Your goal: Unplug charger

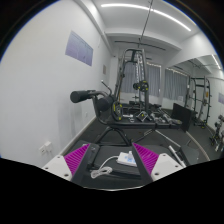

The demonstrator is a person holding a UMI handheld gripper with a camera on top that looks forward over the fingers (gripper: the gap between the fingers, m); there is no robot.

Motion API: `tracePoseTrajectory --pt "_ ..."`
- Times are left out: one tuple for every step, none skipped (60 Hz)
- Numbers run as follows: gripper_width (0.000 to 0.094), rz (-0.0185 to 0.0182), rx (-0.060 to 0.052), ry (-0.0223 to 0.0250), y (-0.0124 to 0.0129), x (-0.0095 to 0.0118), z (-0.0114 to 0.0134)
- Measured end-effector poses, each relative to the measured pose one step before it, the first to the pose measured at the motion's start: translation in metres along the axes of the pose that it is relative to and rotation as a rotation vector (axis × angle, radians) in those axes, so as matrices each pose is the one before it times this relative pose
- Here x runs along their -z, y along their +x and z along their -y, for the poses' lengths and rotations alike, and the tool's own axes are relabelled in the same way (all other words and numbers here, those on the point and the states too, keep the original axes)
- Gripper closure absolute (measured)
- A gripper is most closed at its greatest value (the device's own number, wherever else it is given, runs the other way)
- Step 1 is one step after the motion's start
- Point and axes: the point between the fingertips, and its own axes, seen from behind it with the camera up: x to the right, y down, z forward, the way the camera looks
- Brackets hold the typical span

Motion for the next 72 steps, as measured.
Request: tracePoseTrajectory --pt "0.0079 -0.00137 -0.0026 -0.00243 0.00039 -0.00049 -0.00062" --pt "0.0081 -0.00153 -0.0024 -0.00243 0.0004 -0.00059 -0.00059" --pt "0.0081 -0.00199 -0.0019 -0.00213 0.00085 -0.00071 -0.00066" --pt "0.0081 -0.00252 -0.0007 -0.00202 0.00126 -0.00094 -0.00068" --pt "0.0082 -0.00283 -0.0007 -0.00171 0.0014 -0.00105 -0.00077" --pt "0.0081 -0.00362 -0.0005 -0.00153 0.00213 -0.00093 -0.00095" --pt "0.008 -0.00339 -0.0006 -0.00084 0.00212 -0.00076 -0.00071" --pt "0.0079 -0.00407 -0.0002 -0.00116 0.00038 -0.00073 -0.00258" --pt "0.008 -0.00313 -0.0002 -0.00139 0.00256 -0.00019 -0.00158" --pt "0.008 -0.00093 -0.0013 -0.00141 0.00551 0.00079 -0.00157" --pt "0.008 -0.00315 -0.0011 -0.00237 0.00245 -0.00053 -0.00167" --pt "0.0081 -0.00348 -0.0011 -0.00298 0.00215 -0.00129 -0.00162" --pt "0.0081 -0.00345 -0.0016 -0.00277 0.00231 -0.00126 -0.00155" --pt "0.0083 -0.00319 -0.0026 -0.0029 0.00206 -0.00079 -0.00111" --pt "0.0083 -0.00308 -0.0023 -0.00286 0.00204 -0.00082 -0.00154" --pt "0.0083 -0.00347 -0.0015 -0.0032 0.00027 -0.00614 -0.00112" --pt "0.0083 -0.00245 -0.0015 -0.00243 0.00233 0.0039 -0.00205" --pt "0.0083 -0.00357 -0.0007 -0.00238 0.00121 -0.00048 -0.00091" --pt "0.0083 -0.00476 -0.0005 -0.00239 0.00151 -0.0008 -0.00095" --pt "0.0082 -0.00586 -0.0002 -0.00222 0.00191 -0.00123 -0.00114" --pt "0.0081 -0.00611 0.0 -0.00255 0.00199 -0.00109 -0.00127" --pt "0.0082 -0.00584 0.0 -0.00255 0.00216 -0.00136 -0.0015" --pt "0.008 -0.00496 0.0004 -0.00247 0.00215 -0.00128 -0.00139" --pt "0.0081 -0.00448 0.0002 -0.00337 0.001 -0.00777 0.00028" --pt "0.0082 -0.00337 -0.001 -0.003 0.00404 0.00193 -0.00329" --pt "0.0081 -0.00409 -0.0012 -0.0038 0.00253 -0.00131 -0.00209" --pt "0.0081 -0.00499 -0.0019 -0.00415 0.00081 -0.00456 -0.00064" --pt "0.0079 -0.00502 -0.0029 -0.00418 0.00108 -0.00051 -0.00103" --pt "0.0079 -0.00443 -0.0018 -0.0038 0.00267 -0.00147 -0.00229" --pt "0.008 -0.00427 -0.0016 -0.00354 0.00272 -0.00129 -0.00241" --pt "0.0081 -0.0002 -0.0023 0.00014 0.00947 0.00073 -0.00809" --pt "0.008 -0.00358 -0.0022 -0.00366 0.00279 -0.00104 -0.00206" --pt "0.008 -0.00376 -0.0016 -0.00428 0.00267 -0.0016 -0.00248" --pt "0.008 -0.00398 -0.0013 -0.00409 0.00267 -0.0014 -0.00253" --pt "0.0081 -0.0043 -0.0011 -0.00375 0.00278 -0.00184 -0.00281" --pt "0.0081 -0.00371 -0.0004 -0.00321 0.0026 -0.00163 -0.0026" --pt "0.008 -0.00248 0.0 -0.00266 0.00206 -0.00173 -0.00244" --pt "0.0079 -0.00391 0.0002 -0.00388 -0.002 -0.00267 0.00016" --pt "0.008 -0.00183 0.0001 -0.0017 0.00159 -0.00172 -0.00293" --pt "0.008 -0.00236 0.0003 -0.00152 0.00202 -0.00213 -0.00261" --pt "0.008 -0.00365 0.0003 -0.00146 0.00182 -0.00175 -0.00295" --pt "0.0078 -0.00375 0.0004 -0.00093 0.00167 -0.00227 -0.0025" --pt "0.008 -0.00354 0.0001 0.00008 0.00154 -0.00254 -0.00239" --pt "0.0078 -0.0032 -0.0004 0.00072 0.00135 -0.00239 -0.00239" --pt "0.0078 -0.00295 -0.0007 0.00161 0.00093 -0.00264 -0.00218" --pt "0.008 -0.00235 -0.0004 0.0021 0.00064 -0.00294 -0.00221" --pt "0.0078 -0.00183 -0.0002 0.00102 0.00009 -0.00519 -0.0001" --pt "0.0079 -0.00189 -0.0001 0.00086 0.00085 -0.00307 -0.00269" --pt "0.0078 -0.00259 0.0004 -0.00069 0.0008 -0.00277 -0.0028" --pt "0.008 -0.00379 0.0003 -0.00174 0.00065 -0.00289 -0.00254" --pt "0.008 -0.00344 -0.0006 -0.00144 0.00032 -0.00338 -0.00278" --pt "0.0078 -0.00213 -0.0022 -0.00036 -0.00011 -0.00347 -0.00266" --pt "0.008 -0.00093 -0.0032 -0.00017 -0.00036 -0.00391 -0.00291" --pt "0.0078 0.00028 -0.0032 -0.00042 -0.00074 -0.00392 -0.00282" --pt "0.0079 0.00073 -0.0019 -0.00072 -0.00159 -0.00323 -0.00216" --pt "0.0079 0.00045 -0.0021 -0.00032 -0.00137 -0.00413 -0.00339" --pt "0.0078 -0.00013 -0.0021 0.00029 -0.00098 -0.0043 -0.00311" --pt "0.0079 -0.00077 -0.002 0.00026 -0.00108 -0.00457 -0.00255" --pt "0.0079 -0.00087 -0.0008 0.00017 -0.0006 -0.00451 -0.00256" --pt "0.0078 -0.00091 0.0008 0.00023 -0.00072 -0.00483 -0.00255" --pt "0.008 -0.00146 0.002 0.00009 -0.00025 -0.00477 -0.00243" --pt "0.008 -0.00218 0.0024 -0.00003 -0.0003 -0.00489 -0.00251" --pt "0.0079 -0.00251 0.0021 0.0006 -0.00012 -0.00533 -0.00202" --pt "0.008 -0.00242 0.0016 0.00141 -0.00022 -0.0051 -0.00195" --pt "0.008 -0.00207 0.0011 0.00165 -0.00027 -0.00519 -0.00201" --pt "0.008 -0.00213 0.0001 0.0027 -0.00004 -0.00522 -0.00171" --pt "0.008 -0.0023 -0.0008 0.00387 -0.00001 -0.00527 -0.00091" --pt "0.008 -0.00216 -0.0014 0.00343 -0.00001 -0.00516 -0.00107" --pt "0.0082 -0.00194 -0.0018 0.00368 0.00004 -0.00518 -0.0013" --pt "0.008 -0.00184 -0.0019 0.00355 -0.00012 -0.00555 -0.00139" --pt "0.008 -0.00214 -0.0026 0.00277 -0.00009 -0.00561 -0.00139" --pt "0.008 -0.00271 -0.0021 0.0011 0.0 -0.00564 -0.00196"
